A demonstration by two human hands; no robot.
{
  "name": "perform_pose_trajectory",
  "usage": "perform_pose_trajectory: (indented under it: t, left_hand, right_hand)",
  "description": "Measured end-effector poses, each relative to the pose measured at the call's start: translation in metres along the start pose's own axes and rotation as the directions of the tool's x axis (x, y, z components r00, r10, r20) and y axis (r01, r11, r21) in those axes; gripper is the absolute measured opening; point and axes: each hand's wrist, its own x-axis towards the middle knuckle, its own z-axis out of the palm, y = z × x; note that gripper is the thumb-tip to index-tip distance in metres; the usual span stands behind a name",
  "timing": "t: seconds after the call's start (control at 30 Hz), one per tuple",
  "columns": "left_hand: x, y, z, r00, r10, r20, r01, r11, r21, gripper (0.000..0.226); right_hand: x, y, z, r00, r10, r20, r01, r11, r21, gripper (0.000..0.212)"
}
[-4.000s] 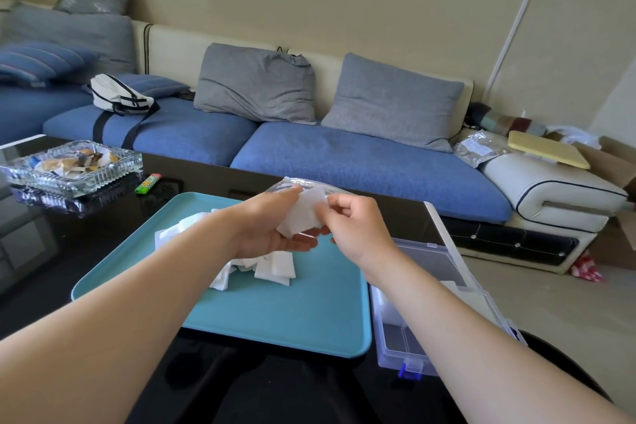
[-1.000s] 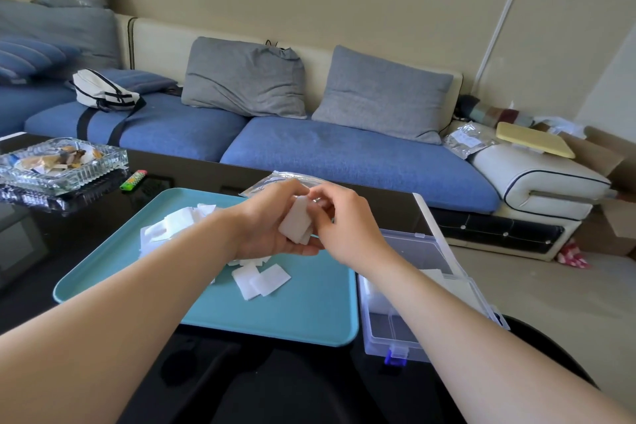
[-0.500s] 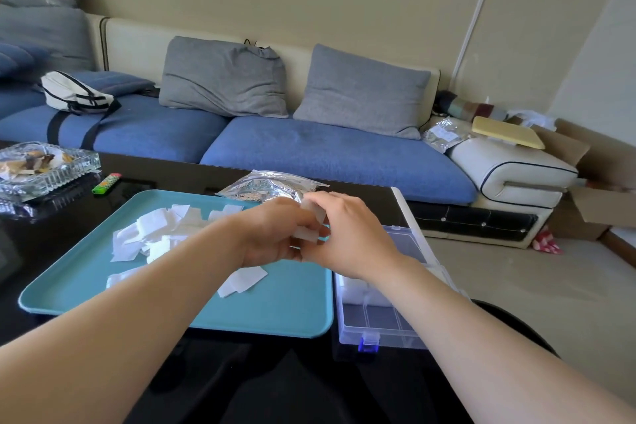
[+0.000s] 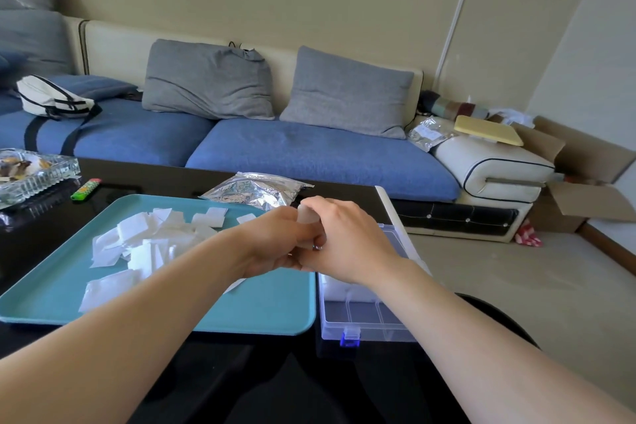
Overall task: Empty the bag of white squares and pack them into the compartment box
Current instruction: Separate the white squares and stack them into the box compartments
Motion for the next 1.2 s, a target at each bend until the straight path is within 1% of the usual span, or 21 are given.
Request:
perform_pose_trajectory:
  t: [0.1,0.17,0.23,0.3,0.4,0.47,0.57,0.6,0.63,0.7,0.77,0.8,0.87,0.93,1.0,1.1,1.2]
  left_hand:
    - [0.000,-0.003,0.006,0.999,0.027,-0.017,-0.026,0.999,0.029,0.017]
    - [-0.001,-0.005,0.012,0.998,0.052,-0.031,-0.048,0.992,0.121,0.015]
    - [-0.001,-0.007,0.020,0.996,0.079,-0.040,-0.070,0.978,0.195,0.013]
    - [-0.001,-0.008,0.027,0.993,0.101,-0.056,-0.086,0.970,0.227,0.011]
    - [-0.003,-0.010,0.035,0.993,0.114,-0.012,-0.106,0.952,0.286,0.013]
    - [-0.003,-0.012,0.040,0.992,0.124,-0.014,-0.114,0.949,0.293,0.021]
    - [-0.004,-0.011,0.049,0.989,0.139,-0.051,-0.120,0.956,0.268,0.020]
    - [-0.004,-0.012,0.051,0.985,0.152,-0.079,-0.123,0.949,0.290,0.022]
    - [-0.004,-0.012,0.053,0.979,0.174,-0.109,-0.125,0.926,0.357,0.025]
    - [-0.003,-0.015,0.056,0.960,0.242,-0.140,-0.130,0.829,0.543,0.032]
    - [-0.002,-0.020,0.058,0.936,0.334,-0.114,-0.171,0.711,0.682,0.030]
    - [-0.002,-0.023,0.058,0.920,0.384,-0.077,-0.206,0.641,0.739,0.027]
    - [-0.002,-0.029,0.059,0.890,0.453,0.039,-0.277,0.472,0.837,0.027]
    - [-0.003,-0.033,0.062,0.877,0.455,0.153,-0.317,0.311,0.896,0.032]
    - [-0.002,-0.037,0.067,0.865,0.442,0.238,-0.350,0.191,0.917,0.036]
    - [0.000,-0.042,0.071,0.846,0.427,0.319,-0.392,0.091,0.915,0.044]
    - [0.004,-0.048,0.073,0.858,0.359,0.367,-0.414,0.060,0.908,0.056]
  right_hand:
    - [-0.003,0.007,-0.006,0.999,-0.002,0.054,-0.009,0.977,0.211,0.051]
    - [-0.007,0.010,-0.012,0.993,0.065,0.100,-0.094,0.944,0.317,0.053]
    - [-0.011,0.014,-0.015,0.982,0.124,0.146,-0.168,0.921,0.353,0.048]
    - [-0.013,0.017,-0.019,0.971,0.138,0.196,-0.206,0.898,0.388,0.043]
    - [-0.015,0.024,-0.030,0.951,0.229,0.210,-0.307,0.796,0.523,0.031]
    - [-0.018,0.029,-0.035,0.944,0.274,0.185,-0.331,0.797,0.505,0.018]
    - [-0.023,0.034,-0.036,0.948,0.284,0.147,-0.318,0.805,0.500,0.008]
    - [-0.023,0.035,-0.036,0.947,0.293,0.130,-0.318,0.810,0.493,0.007]
    - [-0.023,0.038,-0.037,0.945,0.309,0.105,-0.321,0.819,0.477,0.006]
    - [-0.023,0.049,-0.042,0.928,0.370,0.037,-0.345,0.821,0.455,0.007]
    - [-0.025,0.062,-0.046,0.894,0.447,-0.018,-0.398,0.813,0.424,0.014]
    - [-0.027,0.067,-0.048,0.879,0.476,-0.028,-0.434,0.823,0.367,0.018]
    - [-0.034,0.079,-0.049,0.862,0.507,0.009,-0.499,0.846,0.189,0.024]
    - [-0.041,0.089,-0.049,0.845,0.530,0.065,-0.534,0.841,0.080,0.028]
    - [-0.044,0.095,-0.049,0.824,0.556,0.107,-0.562,0.827,0.030,0.029]
    - [-0.046,0.097,-0.051,0.796,0.580,0.175,-0.586,0.810,-0.019,0.028]
    - [-0.050,0.098,-0.051,0.782,0.564,0.266,-0.570,0.819,-0.060,0.030]
